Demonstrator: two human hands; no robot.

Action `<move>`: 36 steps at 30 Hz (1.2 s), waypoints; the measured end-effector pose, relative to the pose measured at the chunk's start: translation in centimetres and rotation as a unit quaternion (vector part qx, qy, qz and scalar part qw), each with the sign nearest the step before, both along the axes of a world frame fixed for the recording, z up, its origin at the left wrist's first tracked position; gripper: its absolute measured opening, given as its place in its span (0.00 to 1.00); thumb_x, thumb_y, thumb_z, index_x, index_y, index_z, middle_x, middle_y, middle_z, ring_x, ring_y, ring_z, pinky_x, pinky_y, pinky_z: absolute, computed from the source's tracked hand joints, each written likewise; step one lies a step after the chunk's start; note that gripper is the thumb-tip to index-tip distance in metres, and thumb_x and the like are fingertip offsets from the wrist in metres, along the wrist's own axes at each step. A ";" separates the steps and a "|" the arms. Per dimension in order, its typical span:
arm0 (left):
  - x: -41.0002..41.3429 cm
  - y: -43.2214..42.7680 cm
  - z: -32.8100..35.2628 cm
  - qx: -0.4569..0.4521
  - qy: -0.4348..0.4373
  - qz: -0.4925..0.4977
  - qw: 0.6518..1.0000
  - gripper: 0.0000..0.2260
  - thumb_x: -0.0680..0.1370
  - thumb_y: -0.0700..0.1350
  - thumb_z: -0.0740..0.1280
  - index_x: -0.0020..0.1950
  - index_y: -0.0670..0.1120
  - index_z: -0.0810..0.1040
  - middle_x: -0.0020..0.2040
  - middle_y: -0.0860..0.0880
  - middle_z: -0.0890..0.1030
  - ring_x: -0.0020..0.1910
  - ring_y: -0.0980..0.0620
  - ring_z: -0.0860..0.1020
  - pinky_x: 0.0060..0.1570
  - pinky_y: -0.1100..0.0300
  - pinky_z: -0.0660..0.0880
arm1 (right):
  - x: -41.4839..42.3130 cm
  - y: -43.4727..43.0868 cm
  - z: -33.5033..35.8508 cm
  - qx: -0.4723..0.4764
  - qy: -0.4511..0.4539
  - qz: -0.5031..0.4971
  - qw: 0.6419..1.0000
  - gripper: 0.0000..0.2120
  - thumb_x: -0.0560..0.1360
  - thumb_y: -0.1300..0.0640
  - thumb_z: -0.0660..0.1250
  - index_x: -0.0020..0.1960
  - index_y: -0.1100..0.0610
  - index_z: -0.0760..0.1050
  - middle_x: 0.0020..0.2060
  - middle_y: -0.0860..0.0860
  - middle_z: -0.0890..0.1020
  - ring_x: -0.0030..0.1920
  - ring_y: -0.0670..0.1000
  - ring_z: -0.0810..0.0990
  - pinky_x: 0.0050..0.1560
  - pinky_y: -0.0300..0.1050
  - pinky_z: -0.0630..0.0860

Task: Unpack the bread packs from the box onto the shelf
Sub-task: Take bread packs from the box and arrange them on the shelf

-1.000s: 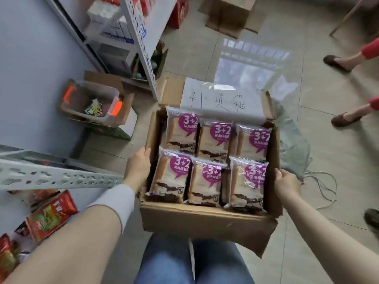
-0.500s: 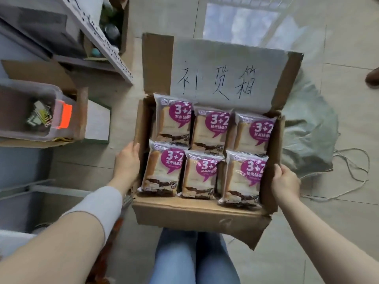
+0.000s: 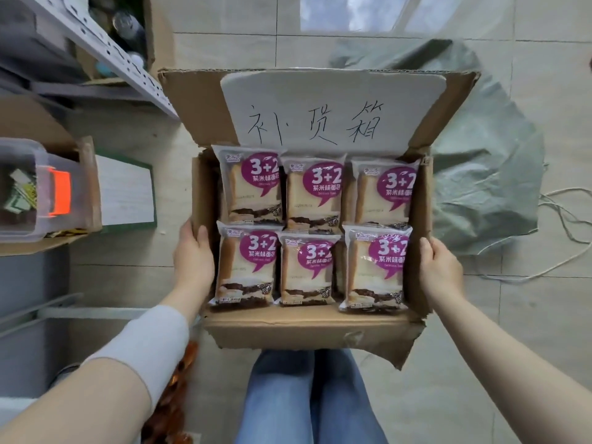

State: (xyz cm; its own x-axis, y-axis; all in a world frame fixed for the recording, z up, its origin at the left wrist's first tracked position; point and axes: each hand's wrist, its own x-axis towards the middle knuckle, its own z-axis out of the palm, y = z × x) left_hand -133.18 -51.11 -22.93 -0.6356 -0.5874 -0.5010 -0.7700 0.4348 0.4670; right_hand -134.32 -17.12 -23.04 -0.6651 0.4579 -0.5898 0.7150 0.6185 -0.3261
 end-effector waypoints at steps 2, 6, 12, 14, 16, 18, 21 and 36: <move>-1.1 2.8 1.8 -0.077 0.106 -0.051 0.990 0.20 0.80 0.47 0.57 0.72 0.47 0.63 0.72 0.46 0.65 0.72 0.48 0.61 0.70 0.53 0.58 | 1.2 -0.6 0.9 -0.016 0.046 0.017 0.999 0.25 0.79 0.52 0.58 0.72 0.61 0.60 0.71 0.58 0.67 0.71 0.57 0.64 0.69 0.48 0.60; -3.8 9.6 3.1 0.009 0.140 -0.139 0.980 0.20 0.77 0.44 0.64 0.68 0.45 0.66 0.67 0.46 0.68 0.67 0.50 0.66 0.69 0.53 0.63 | 5.4 -3.2 3.3 0.049 0.150 0.085 0.984 0.28 0.71 0.57 0.71 0.67 0.66 0.67 0.64 0.63 0.69 0.66 0.60 0.65 0.67 0.47 0.61; -7.4 13.5 0.9 0.086 0.063 -0.061 0.992 0.28 0.74 0.46 0.69 0.71 0.40 0.62 0.70 0.42 0.67 0.70 0.45 0.64 0.71 0.49 0.61 | 6.9 -4.2 2.1 -0.006 0.000 0.054 0.998 0.35 0.71 0.53 0.70 0.72 0.63 0.59 0.66 0.59 0.69 0.67 0.57 0.65 0.67 0.49 0.63; -8.3 13.6 0.1 0.079 0.060 -0.051 0.994 0.29 0.74 0.48 0.69 0.70 0.40 0.63 0.69 0.42 0.68 0.70 0.44 0.65 0.70 0.48 0.62 | 6.6 -4.1 1.6 -0.024 -0.015 0.040 0.999 0.35 0.72 0.52 0.70 0.72 0.62 0.59 0.65 0.58 0.70 0.67 0.56 0.66 0.66 0.48 0.64; -8.9 13.7 -0.3 0.075 0.057 -0.037 0.995 0.30 0.73 0.48 0.70 0.71 0.40 0.62 0.69 0.42 0.70 0.69 0.44 0.66 0.70 0.49 0.63 | 6.3 -3.9 1.5 -0.034 -0.016 0.027 0.999 0.35 0.71 0.51 0.71 0.72 0.61 0.61 0.64 0.57 0.71 0.66 0.55 0.68 0.65 0.46 0.65; -9.3 13.7 -0.3 0.093 0.048 -0.020 0.994 0.30 0.72 0.47 0.71 0.70 0.42 0.62 0.65 0.43 0.74 0.65 0.44 0.71 0.65 0.51 0.68 | 6.2 -3.6 1.5 -0.043 -0.029 0.019 0.999 0.36 0.68 0.49 0.73 0.70 0.61 0.64 0.61 0.57 0.74 0.63 0.55 0.71 0.61 0.45 0.67; -9.7 13.4 0.1 0.112 0.024 -0.040 0.993 0.26 0.71 0.48 0.73 0.65 0.43 0.68 0.58 0.44 0.79 0.59 0.44 0.76 0.59 0.49 0.73 | 6.1 -3.3 1.5 -0.061 -0.068 0.027 0.995 0.31 0.66 0.46 0.74 0.64 0.59 0.72 0.57 0.55 0.77 0.58 0.54 0.74 0.55 0.42 0.69; -3.6 9.3 11.6 0.158 0.178 -0.029 0.971 0.16 0.68 0.48 0.75 0.52 0.49 0.74 0.57 0.49 0.75 0.55 0.53 0.75 0.48 0.61 0.75 | 7.1 -1.3 8.9 -0.284 0.001 -0.082 0.955 0.11 0.64 0.57 0.77 0.44 0.54 0.79 0.37 0.46 0.83 0.40 0.46 0.81 0.35 0.38 0.73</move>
State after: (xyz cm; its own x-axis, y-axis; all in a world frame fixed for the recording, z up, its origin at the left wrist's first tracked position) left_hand -136.79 -41.86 -11.29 -0.8293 -0.3974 -0.3928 -0.5133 0.2640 0.8166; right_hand -127.23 -18.45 -14.13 -0.6130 0.1633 -0.7730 0.7864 0.2206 -0.5770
